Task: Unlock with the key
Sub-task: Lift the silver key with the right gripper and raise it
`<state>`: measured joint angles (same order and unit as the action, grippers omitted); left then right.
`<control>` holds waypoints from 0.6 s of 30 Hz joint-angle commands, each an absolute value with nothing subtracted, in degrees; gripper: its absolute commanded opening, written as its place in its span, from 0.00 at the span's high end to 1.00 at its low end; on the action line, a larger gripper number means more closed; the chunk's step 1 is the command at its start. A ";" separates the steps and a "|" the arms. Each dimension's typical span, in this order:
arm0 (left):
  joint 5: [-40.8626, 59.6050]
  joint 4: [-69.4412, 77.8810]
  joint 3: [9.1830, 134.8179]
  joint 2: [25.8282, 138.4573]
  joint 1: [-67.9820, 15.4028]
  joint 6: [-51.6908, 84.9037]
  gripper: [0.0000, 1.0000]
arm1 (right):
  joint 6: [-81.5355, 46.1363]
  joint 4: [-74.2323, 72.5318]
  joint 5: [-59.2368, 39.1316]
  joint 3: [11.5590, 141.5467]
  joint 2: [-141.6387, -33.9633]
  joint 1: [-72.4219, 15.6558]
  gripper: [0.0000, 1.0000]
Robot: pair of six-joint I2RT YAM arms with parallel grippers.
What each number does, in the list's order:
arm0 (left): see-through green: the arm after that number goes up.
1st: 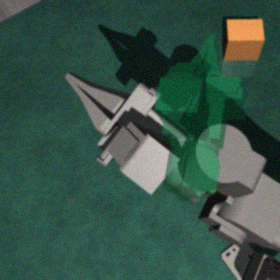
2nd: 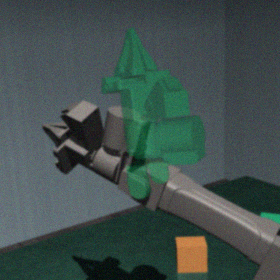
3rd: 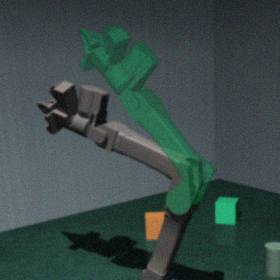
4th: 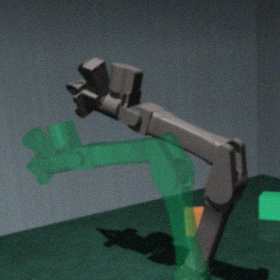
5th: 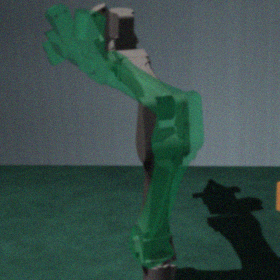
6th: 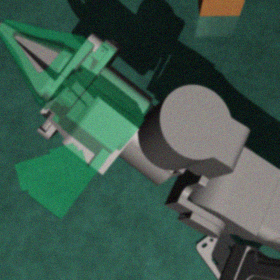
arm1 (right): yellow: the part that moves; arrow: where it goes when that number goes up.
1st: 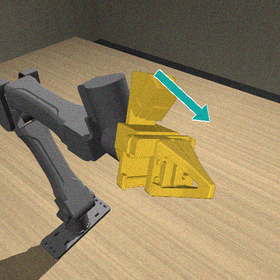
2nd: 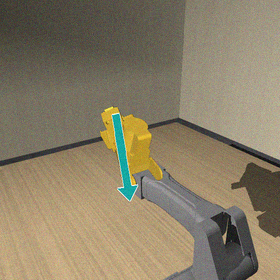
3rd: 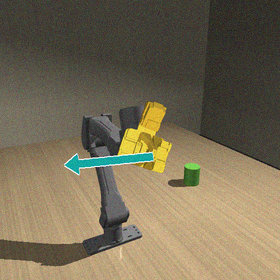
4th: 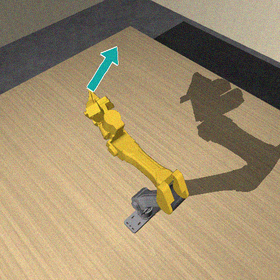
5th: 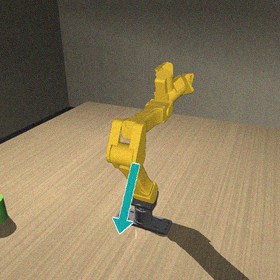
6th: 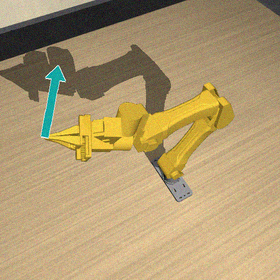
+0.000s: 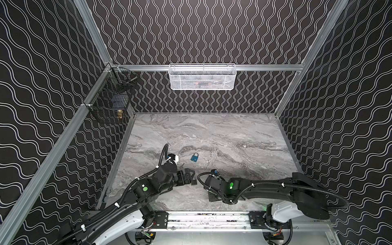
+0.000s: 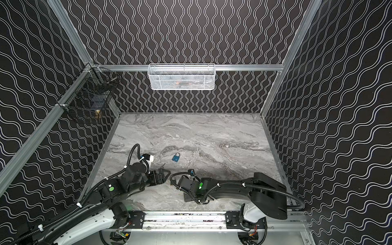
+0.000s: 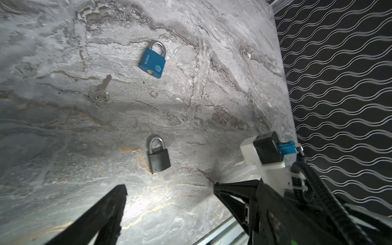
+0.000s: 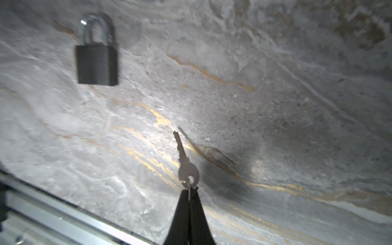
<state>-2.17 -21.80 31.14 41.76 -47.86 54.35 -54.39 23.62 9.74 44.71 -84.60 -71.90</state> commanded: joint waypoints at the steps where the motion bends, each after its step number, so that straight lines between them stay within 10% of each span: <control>1: 0.81 -16.71 31.22 42.14 -47.81 58.57 0.01 | -53.88 21.88 10.76 44.30 -82.94 -71.80 1.00; 18: 2.11 -6.52 29.07 44.06 -47.81 68.35 0.09 | -48.57 14.75 15.94 44.07 -71.46 -71.47 1.00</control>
<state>1.80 -10.31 28.88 43.13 -47.86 65.93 -50.85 18.35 13.34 43.83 -72.79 -71.53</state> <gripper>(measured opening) 0.918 0.050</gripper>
